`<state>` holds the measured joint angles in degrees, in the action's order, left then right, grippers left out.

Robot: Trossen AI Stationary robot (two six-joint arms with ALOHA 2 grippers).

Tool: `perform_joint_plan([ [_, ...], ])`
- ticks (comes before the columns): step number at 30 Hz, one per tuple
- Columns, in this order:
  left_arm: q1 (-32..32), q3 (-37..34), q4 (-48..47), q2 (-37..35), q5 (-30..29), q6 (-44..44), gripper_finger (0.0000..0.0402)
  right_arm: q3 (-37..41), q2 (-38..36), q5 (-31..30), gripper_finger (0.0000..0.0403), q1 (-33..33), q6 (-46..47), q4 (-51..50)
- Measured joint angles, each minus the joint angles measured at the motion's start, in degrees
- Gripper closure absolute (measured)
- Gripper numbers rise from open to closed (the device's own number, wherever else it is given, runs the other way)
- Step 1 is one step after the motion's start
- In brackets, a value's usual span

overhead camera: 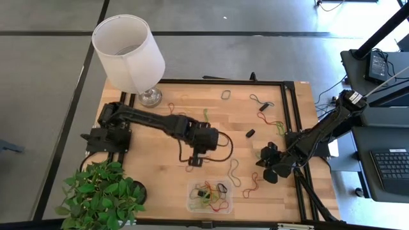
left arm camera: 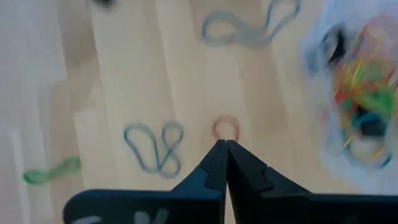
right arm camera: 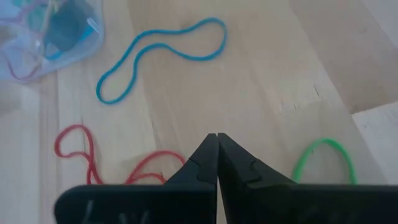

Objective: Pick and place rubber bands into bin
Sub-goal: Put the blue rubber band into the transparent bin

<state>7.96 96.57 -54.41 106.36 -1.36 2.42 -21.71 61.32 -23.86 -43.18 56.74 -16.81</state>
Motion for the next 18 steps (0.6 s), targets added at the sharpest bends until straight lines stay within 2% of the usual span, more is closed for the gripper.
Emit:
perform_joint_plan([
  [5, -4.62, -15.47, 8.46, -6.93, 2.83, 1.81, 0.0399, 0.02, 0.04, -0.05, 0.0398, 1.81, 1.66, 3.36],
  [10, -8.74, -34.8, 24.62, -18.62, 3.02, 1.83, 0.04, -0.44, 0.02, -2.48, 0.04, 4.99, 2.87, 6.76],
  [14, -12.78, -47.9, 33.11, -27.86, 2.88, 1.48, 0.04, -4.96, 1.06, -4.25, 0.0401, 9.48, 2.85, 3.21],
  [18, -16.71, -56.8, 36.97, -36.03, 2.92, 1.55, 0.0399, -13.15, 4.55, -4.13, 0.0401, 14.26, 0.04, -6.46],
])
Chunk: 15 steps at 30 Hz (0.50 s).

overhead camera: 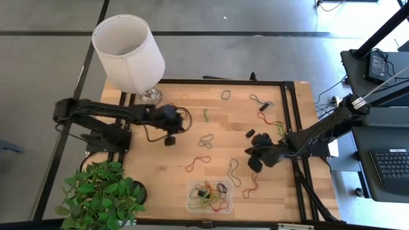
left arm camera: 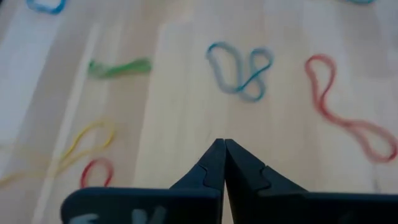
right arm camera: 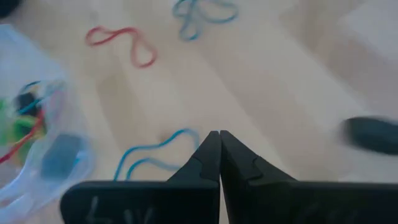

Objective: Pick and place rubber bands into bin
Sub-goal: Put the blue rubber band into the transparent bin

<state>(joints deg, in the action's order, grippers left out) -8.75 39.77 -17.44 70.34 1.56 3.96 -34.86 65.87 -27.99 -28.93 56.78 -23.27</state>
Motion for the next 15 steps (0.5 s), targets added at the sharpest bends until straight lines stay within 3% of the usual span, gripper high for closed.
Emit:
perform_joint_plan([
  [3, -2.6, -4.45, 0.51, -4.76, -0.08, 2.88, 0.04, -6.95, 3.56, 0.89, 0.0401, 3.37, 0.21, -8.24],
  [7, -5.69, -8.9, 1.86, -9.69, 0.74, 8.22, 0.0399, -15.61, 9.0, 6.48, 0.0402, 8.19, 0.15, -17.04],
  [15, -13.23, -15.0, 6.44, -14.74, 10.85, 10.89, 0.0399, -31.04, 21.85, 9.73, 0.0398, 17.94, -3.71, -23.01],
])
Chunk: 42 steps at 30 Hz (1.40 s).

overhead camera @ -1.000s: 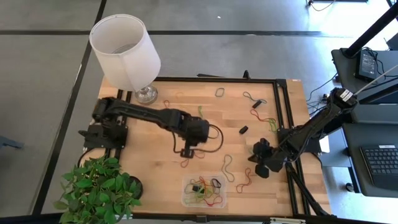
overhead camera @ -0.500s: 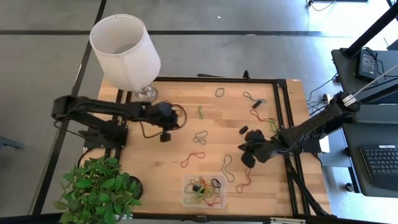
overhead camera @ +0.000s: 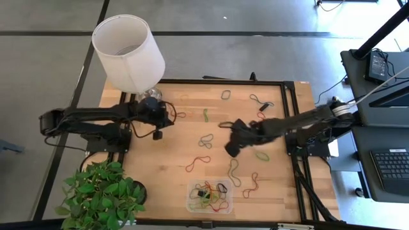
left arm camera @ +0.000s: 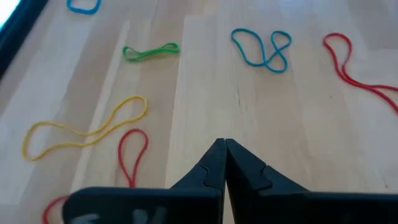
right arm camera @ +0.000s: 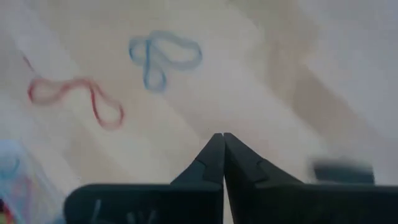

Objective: Pick and place rubber bands into bin
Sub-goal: Put the blue rubber band into the transparent bin

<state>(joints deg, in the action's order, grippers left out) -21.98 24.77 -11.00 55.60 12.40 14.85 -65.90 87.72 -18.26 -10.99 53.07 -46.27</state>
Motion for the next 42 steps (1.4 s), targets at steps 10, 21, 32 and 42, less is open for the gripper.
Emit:
perform_joint_plan([
  [10, -2.2, -0.01, 3.36, 0.06, 2.64, -0.72, 0.0399, -17.34, 16.92, 0.35, 0.0333, 6.18, -35.85, 3.32],
  [21, -0.62, 0.01, 3.95, 0.06, 2.71, -4.26, 0.0399, -21.6, 30.58, 13.0, 0.0223, 8.33, -41.83, 8.85],
  [32, 5.47, 0.01, 8.8, 0.08, -0.24, -8.97, 0.04, -21.82, 36.02, 13.49, 0.0234, 9.33, -47.06, 8.8],
  [42, 13.08, 0.01, 11.04, 0.08, -8.31, -12.96, 0.0399, -21.25, 36.96, 15.32, 0.0361, 9.91, -42.96, 9.73],
])
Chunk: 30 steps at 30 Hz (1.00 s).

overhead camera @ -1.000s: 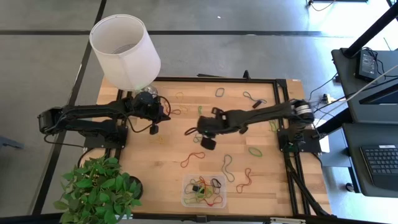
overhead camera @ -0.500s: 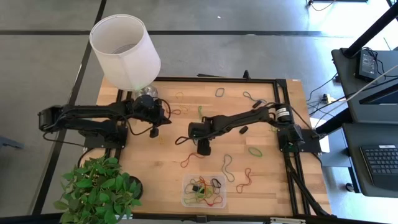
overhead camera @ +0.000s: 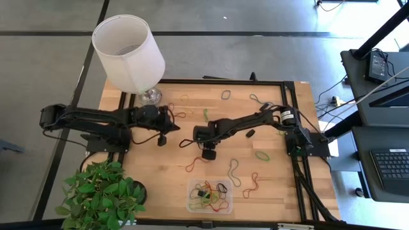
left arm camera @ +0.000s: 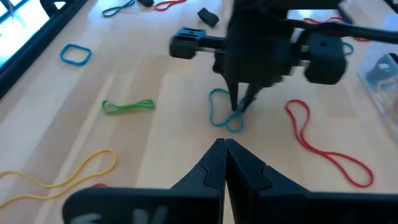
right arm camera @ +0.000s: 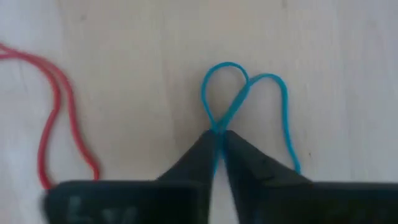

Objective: Pick and place rubber bands into bin
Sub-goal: Put the blue rubber band into the transparent bin

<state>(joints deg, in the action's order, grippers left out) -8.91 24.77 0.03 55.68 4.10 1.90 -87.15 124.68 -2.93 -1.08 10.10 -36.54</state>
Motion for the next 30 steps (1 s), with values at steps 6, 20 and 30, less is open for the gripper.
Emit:
perform_joint_plan([
  [6, 2.0, 0.0, 0.0, 0.02, -0.57, -0.12, 0.0399, 0.24, -2.13, 1.89, 0.0392, -0.43, 5.56, -2.55],
  [20, 2.14, 0.0, -0.05, 0.02, -0.04, -0.17, 0.0396, -7.72, -15.18, -8.9, 0.0401, -11.47, 30.96, -19.4],
  [30, 2.14, 0.0, -0.04, 0.02, 0.02, -0.14, 0.0396, -32.07, -8.41, -18.99, 0.0403, -25.72, 52.46, -29.56],
])
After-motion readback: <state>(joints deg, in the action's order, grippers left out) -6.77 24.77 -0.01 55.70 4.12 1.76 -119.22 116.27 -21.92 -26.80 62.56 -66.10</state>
